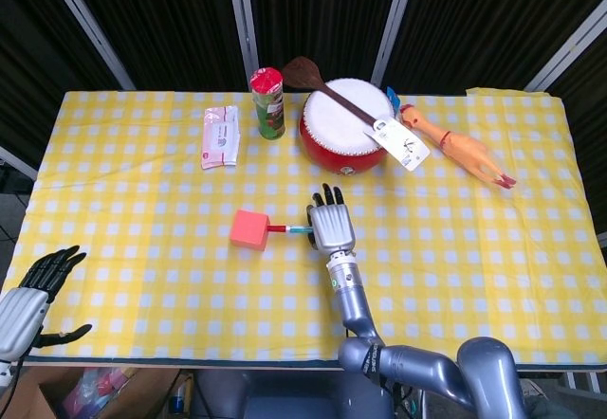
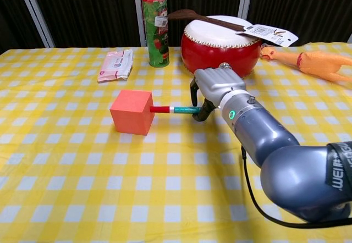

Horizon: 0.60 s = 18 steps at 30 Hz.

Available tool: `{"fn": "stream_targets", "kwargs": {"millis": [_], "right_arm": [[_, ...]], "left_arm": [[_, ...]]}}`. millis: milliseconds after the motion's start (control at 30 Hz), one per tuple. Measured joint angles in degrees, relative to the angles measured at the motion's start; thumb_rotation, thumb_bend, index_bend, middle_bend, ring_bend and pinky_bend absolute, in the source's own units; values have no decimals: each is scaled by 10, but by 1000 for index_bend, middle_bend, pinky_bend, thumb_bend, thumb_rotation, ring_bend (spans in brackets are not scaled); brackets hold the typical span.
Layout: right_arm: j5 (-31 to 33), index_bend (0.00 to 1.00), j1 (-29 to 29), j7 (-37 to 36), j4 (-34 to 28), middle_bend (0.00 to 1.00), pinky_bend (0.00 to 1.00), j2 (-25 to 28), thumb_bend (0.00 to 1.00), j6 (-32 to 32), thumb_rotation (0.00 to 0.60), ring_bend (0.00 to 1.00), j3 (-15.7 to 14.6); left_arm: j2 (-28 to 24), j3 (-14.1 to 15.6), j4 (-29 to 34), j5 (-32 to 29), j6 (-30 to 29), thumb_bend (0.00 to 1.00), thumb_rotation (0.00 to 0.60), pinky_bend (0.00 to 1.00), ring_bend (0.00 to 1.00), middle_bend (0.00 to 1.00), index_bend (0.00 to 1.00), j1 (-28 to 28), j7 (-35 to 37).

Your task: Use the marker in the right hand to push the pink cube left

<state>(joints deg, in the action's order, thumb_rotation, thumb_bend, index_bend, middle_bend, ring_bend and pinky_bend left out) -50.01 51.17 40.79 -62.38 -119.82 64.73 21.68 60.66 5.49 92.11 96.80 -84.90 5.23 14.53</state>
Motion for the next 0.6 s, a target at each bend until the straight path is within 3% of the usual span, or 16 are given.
{"fn": "stream_targets", "kwargs": {"millis": [600], "right_arm": [[-15,675,16,1,1,267,114,-43,498,-6,600,85,3]], "left_arm": [[1,2,-1,2,0,32,600,0,0,0,0,1,-6]]}}
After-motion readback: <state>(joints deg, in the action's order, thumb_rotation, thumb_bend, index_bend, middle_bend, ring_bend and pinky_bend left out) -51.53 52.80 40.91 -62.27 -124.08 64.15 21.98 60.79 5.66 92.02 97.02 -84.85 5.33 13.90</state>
